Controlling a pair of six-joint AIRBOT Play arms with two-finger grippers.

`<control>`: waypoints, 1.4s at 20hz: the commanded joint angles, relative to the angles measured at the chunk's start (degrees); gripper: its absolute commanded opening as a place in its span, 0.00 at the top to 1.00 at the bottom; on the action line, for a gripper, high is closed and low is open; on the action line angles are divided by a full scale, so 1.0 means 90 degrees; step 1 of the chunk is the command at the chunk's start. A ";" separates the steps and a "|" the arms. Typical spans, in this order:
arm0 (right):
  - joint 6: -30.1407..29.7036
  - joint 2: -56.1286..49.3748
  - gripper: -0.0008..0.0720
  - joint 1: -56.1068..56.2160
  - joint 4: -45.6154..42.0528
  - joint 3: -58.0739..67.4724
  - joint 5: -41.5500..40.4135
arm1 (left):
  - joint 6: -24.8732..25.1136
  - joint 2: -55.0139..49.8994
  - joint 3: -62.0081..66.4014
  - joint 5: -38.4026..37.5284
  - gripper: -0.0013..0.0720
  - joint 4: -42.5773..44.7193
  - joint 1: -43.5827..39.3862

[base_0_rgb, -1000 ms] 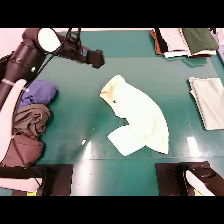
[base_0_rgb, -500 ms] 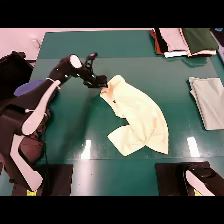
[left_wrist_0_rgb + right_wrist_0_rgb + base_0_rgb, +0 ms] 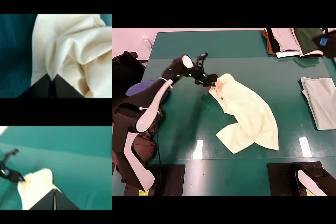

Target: Fold the shirts.

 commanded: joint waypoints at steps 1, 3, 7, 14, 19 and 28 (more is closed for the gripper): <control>0.0005 -0.0403 0.96 -0.0845 0.0010 -0.0126 0.1819 | 0.0012 0.0335 0.0255 -0.0238 0.95 0.0073 0.0418; 0.0000 -0.0644 0.96 -0.1358 0.0000 -0.0811 0.2137 | 0.0236 0.0566 0.0255 -0.0262 0.95 0.0214 0.0537; -0.0024 -0.0991 0.27 -0.1630 0.0068 -0.3181 0.1411 | 0.0340 0.0636 0.0250 -0.0590 0.95 0.0420 0.0539; -0.0240 -0.2307 0.33 -0.0100 0.1122 -0.5000 -0.0243 | 0.0335 0.0636 0.0250 -0.0593 0.95 0.0420 0.0539; -0.0240 -0.3070 0.66 0.0930 0.0928 -0.4459 -0.0457 | 0.0338 0.0644 0.0250 -0.0743 0.95 0.0466 0.0542; -0.0236 -0.0835 0.97 -0.0160 0.0172 -0.1933 -0.0032 | 0.0340 0.3111 0.0257 0.0155 0.95 0.2271 0.0542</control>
